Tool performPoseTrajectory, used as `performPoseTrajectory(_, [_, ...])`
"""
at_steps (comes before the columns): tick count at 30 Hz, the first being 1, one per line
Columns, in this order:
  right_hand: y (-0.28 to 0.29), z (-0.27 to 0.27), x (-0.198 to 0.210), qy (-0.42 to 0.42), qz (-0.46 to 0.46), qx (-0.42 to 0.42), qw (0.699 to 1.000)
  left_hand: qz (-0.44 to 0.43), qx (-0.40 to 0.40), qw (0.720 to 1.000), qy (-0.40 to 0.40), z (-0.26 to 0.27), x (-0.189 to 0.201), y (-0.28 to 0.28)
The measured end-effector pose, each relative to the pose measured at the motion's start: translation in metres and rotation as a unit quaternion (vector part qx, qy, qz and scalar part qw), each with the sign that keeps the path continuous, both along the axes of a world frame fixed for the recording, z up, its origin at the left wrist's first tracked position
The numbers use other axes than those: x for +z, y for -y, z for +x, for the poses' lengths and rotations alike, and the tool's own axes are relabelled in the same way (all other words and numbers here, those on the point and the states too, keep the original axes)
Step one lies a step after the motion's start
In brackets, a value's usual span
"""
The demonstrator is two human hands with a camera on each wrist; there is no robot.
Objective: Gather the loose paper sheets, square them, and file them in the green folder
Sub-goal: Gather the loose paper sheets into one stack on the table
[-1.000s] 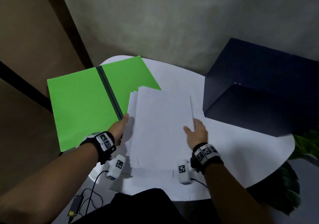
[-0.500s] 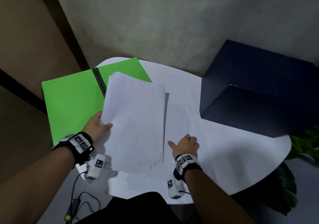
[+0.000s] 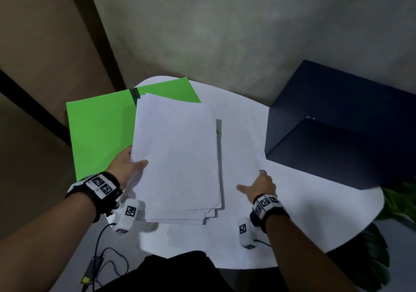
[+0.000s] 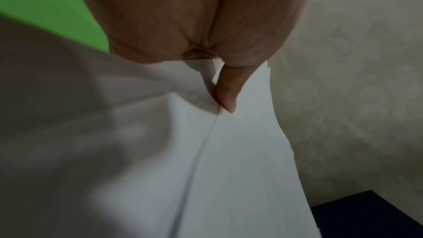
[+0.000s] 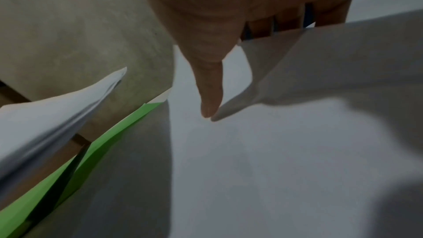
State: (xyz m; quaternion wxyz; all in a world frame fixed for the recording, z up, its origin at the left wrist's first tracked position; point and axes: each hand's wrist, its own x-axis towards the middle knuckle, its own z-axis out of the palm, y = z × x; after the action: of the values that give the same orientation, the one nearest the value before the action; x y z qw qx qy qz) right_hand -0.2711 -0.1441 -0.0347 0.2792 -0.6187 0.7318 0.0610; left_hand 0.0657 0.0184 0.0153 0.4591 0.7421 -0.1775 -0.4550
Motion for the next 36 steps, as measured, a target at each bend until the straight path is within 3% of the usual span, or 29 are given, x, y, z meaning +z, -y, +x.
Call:
performPoseTrajectory(8, [-0.031, 0.033, -0.005, -0.048, 0.02, -0.018, 0.998, -0.02, 0.007, 1.0, -0.01, 0.0, 0.001, -0.006])
performPoseTrajectory(17, [-0.031, 0.031, 0.004, 0.136, -0.007, -0.134, 0.981, -0.014, 0.001, 1.0, -0.014, 0.0, -0.002, -0.006])
performPoseTrajectory(22, [-0.012, 0.002, 0.071, 0.194, -0.182, -0.078, 0.961, 0.022, -0.029, 0.999, -0.002, -0.013, -0.011, -0.004])
performPoseTrajectory(26, [0.008, -0.014, 0.156, 0.272, -0.336, -0.06, 0.899, 0.063, -0.09, 0.993, 0.031, -0.033, -0.027, 0.0])
performPoseTrajectory(30, [0.01, -0.015, 0.212, 0.388, -0.363, -0.076, 0.844, 0.087, -0.118, 0.988, 0.045, -0.05, -0.039, 0.005])
performPoseTrajectory(33, [0.015, -0.01, 0.202, 0.44, -0.33, -0.086, 0.831, 0.094, -0.116, 0.985, 0.086, -0.05, -0.045, 0.01])
performPoseTrajectory(36, [0.017, 0.004, 0.146, 0.434, -0.226, -0.107, 0.865, 0.102, -0.089, 0.99, 0.03, -0.042, -0.048, 0.013])
